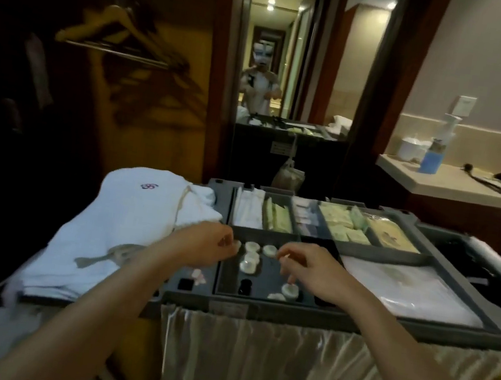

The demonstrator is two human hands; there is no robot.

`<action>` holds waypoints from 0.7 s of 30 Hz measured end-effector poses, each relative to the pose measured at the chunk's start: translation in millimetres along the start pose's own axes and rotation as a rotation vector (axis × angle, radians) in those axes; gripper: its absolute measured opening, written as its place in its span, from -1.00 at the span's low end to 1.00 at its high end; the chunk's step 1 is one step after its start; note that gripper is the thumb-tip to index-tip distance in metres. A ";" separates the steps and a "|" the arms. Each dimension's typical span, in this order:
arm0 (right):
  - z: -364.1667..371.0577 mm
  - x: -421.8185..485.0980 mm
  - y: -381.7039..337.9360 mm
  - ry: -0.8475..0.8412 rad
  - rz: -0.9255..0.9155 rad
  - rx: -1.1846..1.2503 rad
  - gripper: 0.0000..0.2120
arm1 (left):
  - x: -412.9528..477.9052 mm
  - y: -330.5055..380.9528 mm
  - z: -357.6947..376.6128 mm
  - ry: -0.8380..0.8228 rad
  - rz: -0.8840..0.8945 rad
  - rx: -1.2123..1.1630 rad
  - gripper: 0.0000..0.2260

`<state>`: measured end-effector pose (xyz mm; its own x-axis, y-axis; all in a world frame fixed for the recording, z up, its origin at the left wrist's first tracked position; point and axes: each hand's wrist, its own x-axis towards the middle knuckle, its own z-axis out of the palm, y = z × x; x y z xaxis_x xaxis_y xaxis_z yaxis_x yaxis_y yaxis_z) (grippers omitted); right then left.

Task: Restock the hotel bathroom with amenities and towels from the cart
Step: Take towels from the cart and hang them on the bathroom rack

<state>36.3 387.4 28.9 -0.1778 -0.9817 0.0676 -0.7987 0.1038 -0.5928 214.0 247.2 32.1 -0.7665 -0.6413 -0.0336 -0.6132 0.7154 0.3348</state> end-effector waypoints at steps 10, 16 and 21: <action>49.7 168.3 -0.8 -0.205 -0.049 0.179 -0.88 | 45.3 -120.1 -4.4 0.137 -0.351 -0.089 -0.68; 68.9 256.6 -9.1 -0.312 0.019 0.453 -0.72 | 80.7 -167.9 -10.1 0.297 -0.604 -0.121 -0.50; 105.7 310.5 -16.8 -0.396 0.227 0.691 -0.56 | 91.8 -205.5 11.5 0.305 -0.770 -0.158 -0.43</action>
<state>55.3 64.0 -25.0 0.0270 -0.9457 -0.3239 -0.2111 0.3113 -0.9266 267.5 44.5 -50.7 -0.0459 -0.9972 -0.0583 -0.8922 0.0146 0.4515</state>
